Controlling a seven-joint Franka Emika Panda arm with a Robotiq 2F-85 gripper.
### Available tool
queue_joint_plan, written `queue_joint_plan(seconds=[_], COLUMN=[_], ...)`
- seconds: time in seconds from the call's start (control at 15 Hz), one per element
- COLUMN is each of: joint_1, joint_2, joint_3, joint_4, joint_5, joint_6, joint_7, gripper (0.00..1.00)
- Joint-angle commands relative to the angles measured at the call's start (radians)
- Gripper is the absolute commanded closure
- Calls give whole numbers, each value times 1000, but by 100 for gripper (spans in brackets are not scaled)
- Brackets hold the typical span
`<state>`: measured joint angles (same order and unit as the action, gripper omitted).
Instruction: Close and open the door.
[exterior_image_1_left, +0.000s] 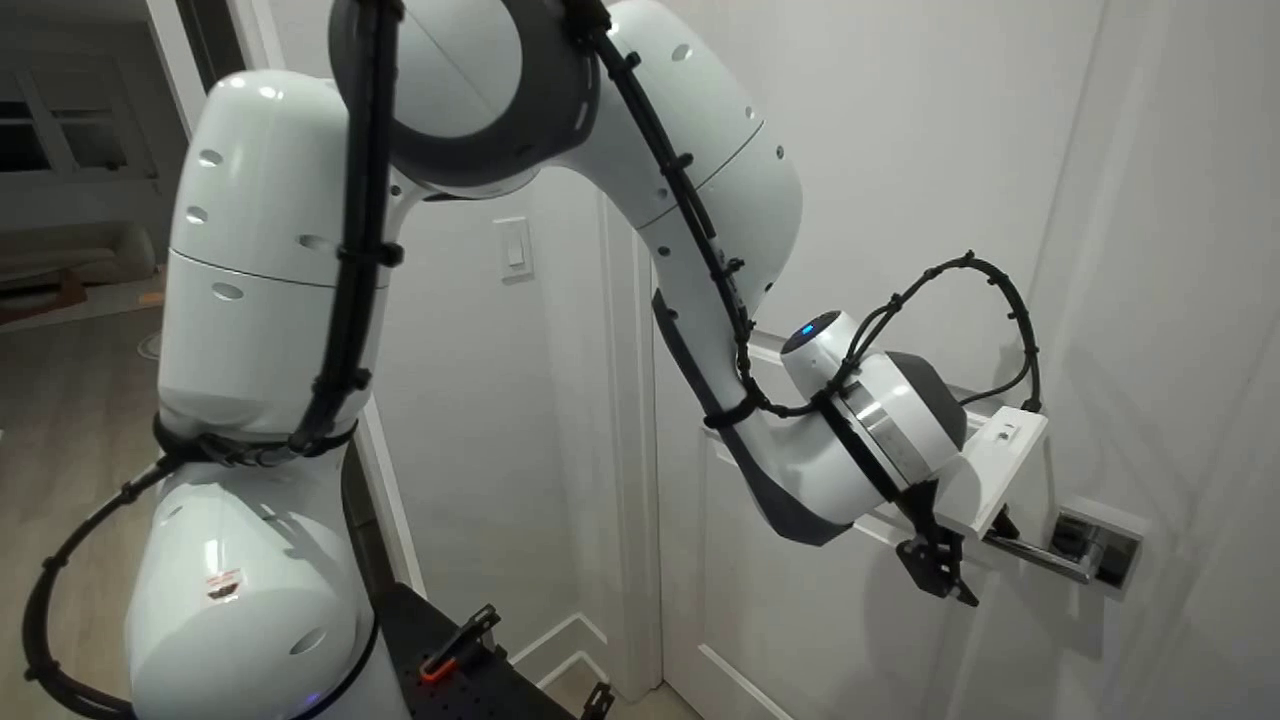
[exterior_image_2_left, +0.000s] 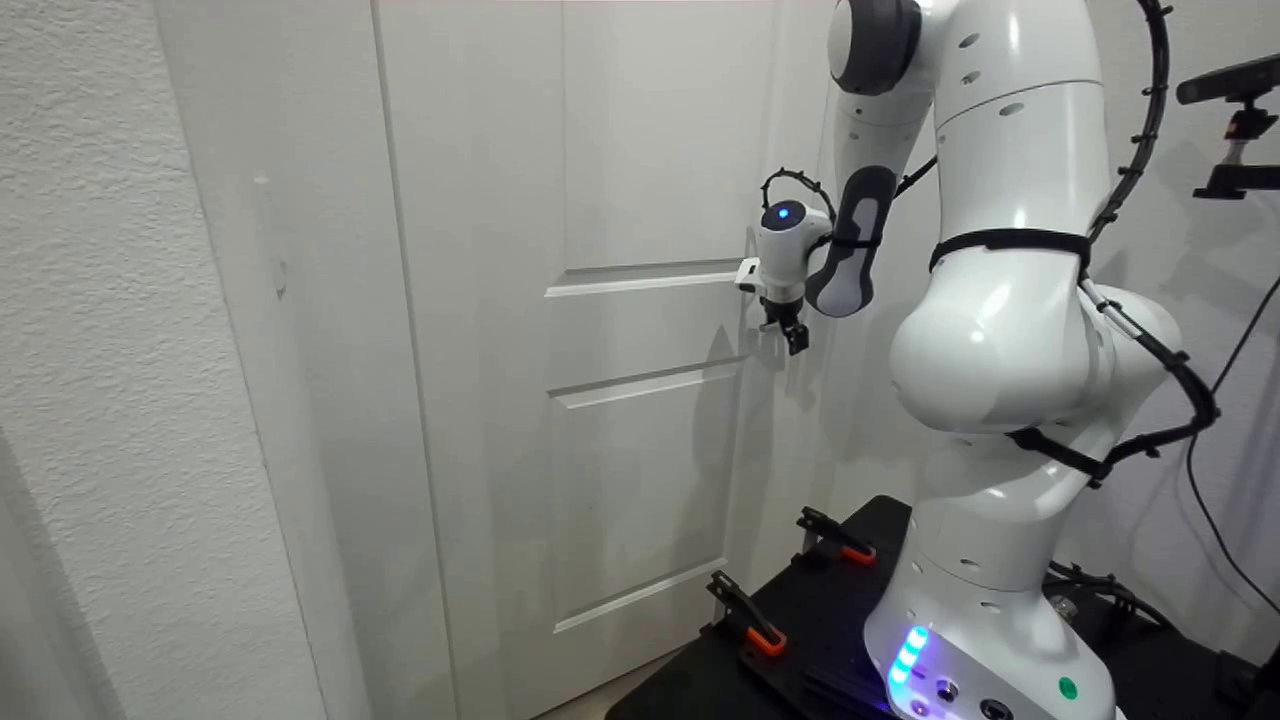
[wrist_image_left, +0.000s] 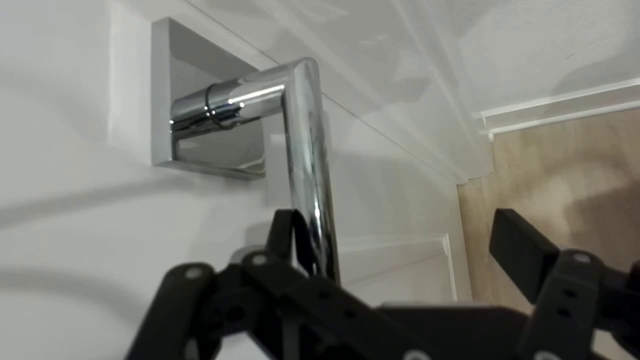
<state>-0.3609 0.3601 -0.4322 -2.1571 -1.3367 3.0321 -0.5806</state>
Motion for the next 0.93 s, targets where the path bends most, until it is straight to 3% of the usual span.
queue_joint_plan(seconds=[0.0, 0.87], joint_1=[6, -14], joint_2=[20, 106], joint_3=[-20, -43], joint_4=[15, 63], joint_5=[-39, -12], joint_6=[4, -1], joint_7=[50, 37], gripper=[0, 0])
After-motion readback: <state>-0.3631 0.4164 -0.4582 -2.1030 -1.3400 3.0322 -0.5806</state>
